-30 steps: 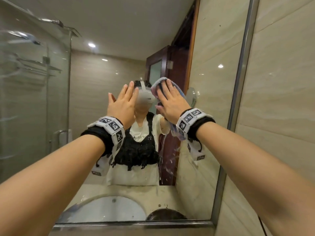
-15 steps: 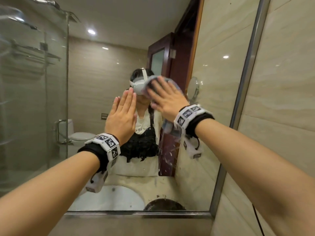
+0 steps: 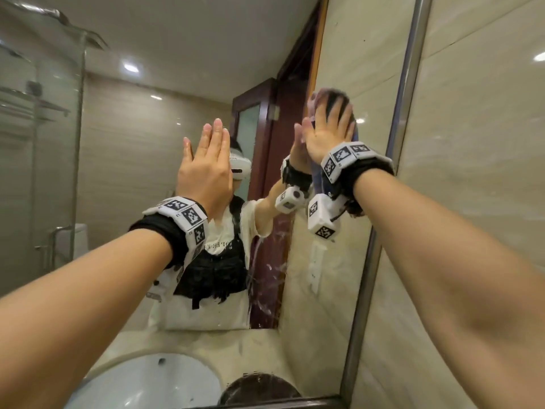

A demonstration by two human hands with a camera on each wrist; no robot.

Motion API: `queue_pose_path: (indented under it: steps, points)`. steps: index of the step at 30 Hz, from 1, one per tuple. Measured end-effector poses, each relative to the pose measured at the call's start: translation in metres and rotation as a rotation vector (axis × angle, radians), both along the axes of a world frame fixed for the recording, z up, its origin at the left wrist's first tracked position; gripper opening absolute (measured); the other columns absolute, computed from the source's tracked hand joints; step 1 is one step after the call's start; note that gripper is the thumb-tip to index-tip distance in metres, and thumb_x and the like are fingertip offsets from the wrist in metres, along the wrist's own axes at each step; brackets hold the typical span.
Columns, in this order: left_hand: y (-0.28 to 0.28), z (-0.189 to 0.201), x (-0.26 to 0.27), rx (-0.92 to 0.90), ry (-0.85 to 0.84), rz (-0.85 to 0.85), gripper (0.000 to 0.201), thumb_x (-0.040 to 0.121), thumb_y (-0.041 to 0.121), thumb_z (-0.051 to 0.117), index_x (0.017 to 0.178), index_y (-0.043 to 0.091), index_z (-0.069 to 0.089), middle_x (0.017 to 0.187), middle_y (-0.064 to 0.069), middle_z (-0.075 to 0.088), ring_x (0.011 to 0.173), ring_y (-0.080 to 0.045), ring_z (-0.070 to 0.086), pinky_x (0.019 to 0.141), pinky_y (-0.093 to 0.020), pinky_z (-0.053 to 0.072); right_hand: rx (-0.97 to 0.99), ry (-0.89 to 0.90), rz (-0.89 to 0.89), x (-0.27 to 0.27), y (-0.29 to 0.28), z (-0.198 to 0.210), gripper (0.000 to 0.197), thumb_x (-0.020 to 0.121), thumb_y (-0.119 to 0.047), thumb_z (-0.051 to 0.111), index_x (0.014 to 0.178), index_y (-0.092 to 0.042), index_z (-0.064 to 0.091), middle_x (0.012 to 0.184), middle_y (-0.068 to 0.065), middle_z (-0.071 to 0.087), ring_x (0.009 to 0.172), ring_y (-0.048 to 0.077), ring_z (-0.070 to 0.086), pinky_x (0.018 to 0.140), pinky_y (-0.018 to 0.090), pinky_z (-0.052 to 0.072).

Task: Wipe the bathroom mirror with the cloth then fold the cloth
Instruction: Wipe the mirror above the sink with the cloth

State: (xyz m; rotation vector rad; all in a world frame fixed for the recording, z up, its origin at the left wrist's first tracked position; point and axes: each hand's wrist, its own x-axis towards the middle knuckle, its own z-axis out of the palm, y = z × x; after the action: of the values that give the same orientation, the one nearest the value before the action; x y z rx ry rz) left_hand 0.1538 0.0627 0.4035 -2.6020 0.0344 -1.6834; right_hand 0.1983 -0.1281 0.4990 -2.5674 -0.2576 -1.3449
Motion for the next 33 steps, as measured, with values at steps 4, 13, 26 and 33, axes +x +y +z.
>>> queue_pose_path:
  steps: [4,13,26,33]
  points:
    - [0.003,0.001,0.001,0.008,-0.011,-0.018,0.059,0.093,0.019,0.042,0.144,-0.002,0.022,0.153,-0.019,0.018,0.142,-0.033,0.020,0.112,-0.057,0.021,-0.247,-0.033,0.118,-0.009,0.044,0.019,0.065,0.099,-0.041,0.026,0.150,-0.018,-0.007,0.158,0.013,-0.012,0.146,0.033,-0.013,0.118,0.047,-0.003]
    - [0.008,0.002,-0.001,0.050,-0.010,-0.031,0.059,0.092,0.021,0.042,0.144,-0.002,0.023,0.153,-0.020,0.019,0.141,-0.033,0.022,0.111,-0.055,0.022,-0.110,-0.021,0.106,0.007,-0.002,0.022,0.061,0.101,-0.037,0.023,0.150,-0.020,-0.008,0.159,0.009,-0.013,0.146,0.029,-0.012,0.118,0.047,-0.003]
    - [0.004,0.003,0.015,0.070,-0.120,0.025,0.048,0.087,0.009,0.058,0.130,-0.008,0.046,0.138,-0.027,0.044,0.124,-0.041,0.047,0.092,-0.065,0.039,-0.234,-0.011,-0.003,0.006,-0.016,-0.040,0.069,0.098,-0.040,0.032,0.150,-0.018,-0.007,0.158,0.012,-0.013,0.146,0.032,-0.014,0.118,0.049,-0.005]
    - [0.005,0.001,0.008,0.030,-0.054,-0.001,0.048,0.093,0.009,0.047,0.138,-0.005,0.035,0.147,-0.024,0.031,0.134,-0.039,0.034,0.102,-0.062,0.030,-0.408,-0.058,0.061,0.007,0.010,-0.003,0.067,0.098,-0.038,0.032,0.150,-0.023,-0.006,0.159,0.007,-0.015,0.146,0.028,-0.017,0.118,0.045,-0.008]
